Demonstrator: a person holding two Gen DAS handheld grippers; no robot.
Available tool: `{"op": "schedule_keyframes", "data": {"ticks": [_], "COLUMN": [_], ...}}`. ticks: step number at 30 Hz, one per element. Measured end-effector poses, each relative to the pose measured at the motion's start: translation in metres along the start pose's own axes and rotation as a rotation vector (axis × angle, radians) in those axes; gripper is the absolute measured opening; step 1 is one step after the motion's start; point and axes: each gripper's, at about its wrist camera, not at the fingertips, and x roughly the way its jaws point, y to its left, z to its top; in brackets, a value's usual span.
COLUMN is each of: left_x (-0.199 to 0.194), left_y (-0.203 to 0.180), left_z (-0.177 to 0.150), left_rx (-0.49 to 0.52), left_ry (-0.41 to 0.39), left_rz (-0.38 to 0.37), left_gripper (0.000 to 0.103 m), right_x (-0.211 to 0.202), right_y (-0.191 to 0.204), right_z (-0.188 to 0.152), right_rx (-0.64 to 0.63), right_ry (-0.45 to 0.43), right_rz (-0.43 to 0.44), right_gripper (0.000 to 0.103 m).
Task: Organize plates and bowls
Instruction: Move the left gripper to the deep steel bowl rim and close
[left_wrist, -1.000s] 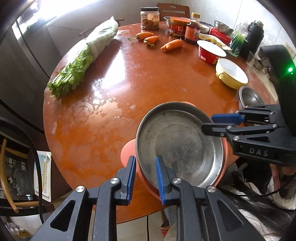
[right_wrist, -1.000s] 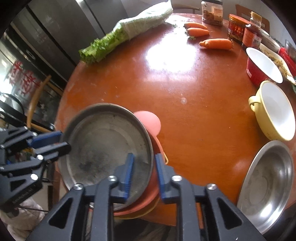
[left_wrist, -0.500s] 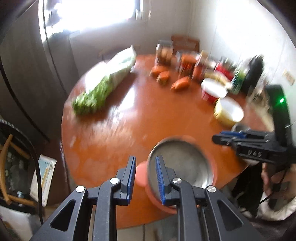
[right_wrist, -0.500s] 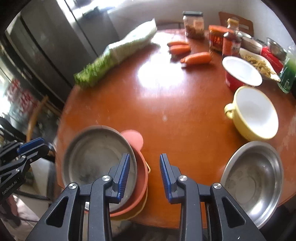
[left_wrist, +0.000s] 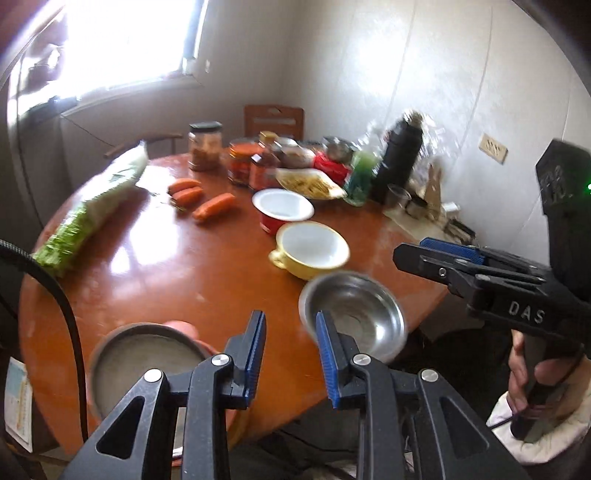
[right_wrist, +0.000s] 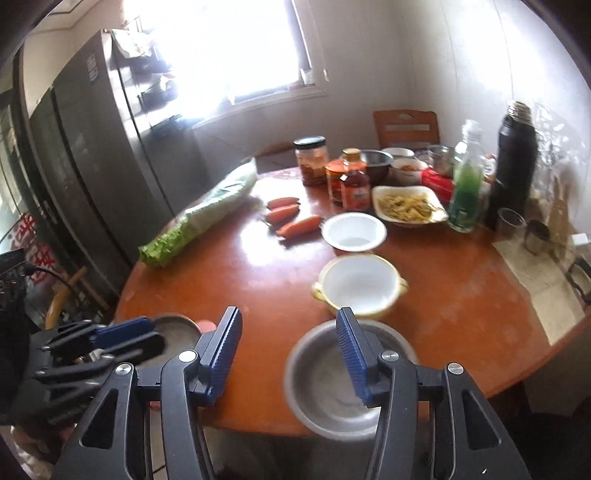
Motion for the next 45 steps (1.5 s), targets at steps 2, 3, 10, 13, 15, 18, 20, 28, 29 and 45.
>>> {"op": "schedule_keyframes", "data": {"ticks": [2,3,10,13,15,18,20,28,29,45], "left_x": [0.012,0.015,0.060,0.072,0.074,0.080,0.088,0.113,0.116,0.143], "left_y": [-0.010,-0.011,-0.014,-0.010,-0.010,-0.012,-0.015,-0.015,-0.015,-0.032], "left_z": [-0.002,-0.005,-0.019,-0.020,-0.018,-0.013,-0.012,-0.013,-0.012,-0.002], "left_rx": [-0.005,-0.010,-0.065,-0.084,-0.081,-0.068,-0.048,-0.038,-0.042,0.021], "left_ry": [0.004,0.003,0.096,0.123,0.131,0.152,0.180,0.253,0.263,0.342], "left_rz": [0.024,0.040,0.139,0.137,0.119,0.071,0.068,0.074,0.072,0.089], "left_gripper": [0.028,0.028,0.028,0.028,0.028,0.028,0.028,0.028,0.029,0.029], "right_x": [0.001,0.002,0.019,0.028,0.033,0.042,0.050,0.077,0.080,0.108], "right_y": [-0.008,-0.015,-0.062,-0.084,-0.098,-0.111,-0.118,-0.130,-0.129,-0.119], "right_z": [-0.008,-0.011,-0.034,-0.040,-0.042,-0.044,-0.046,-0.048,-0.049,-0.049], "right_rx": [-0.004,-0.002,0.055,0.090,0.119,0.141,0.152,0.182,0.180,0.153], "right_ry": [0.026,0.039,0.136,0.166,0.180,0.202,0.222,0.280,0.288,0.345], "right_rz": [-0.020,-0.021,-0.085,-0.104,-0.099,-0.080,-0.064,-0.031,-0.025,0.048], "right_gripper": [0.055,0.055,0.055,0.055,0.055,0.055,0.055,0.055,0.055,0.044]}}
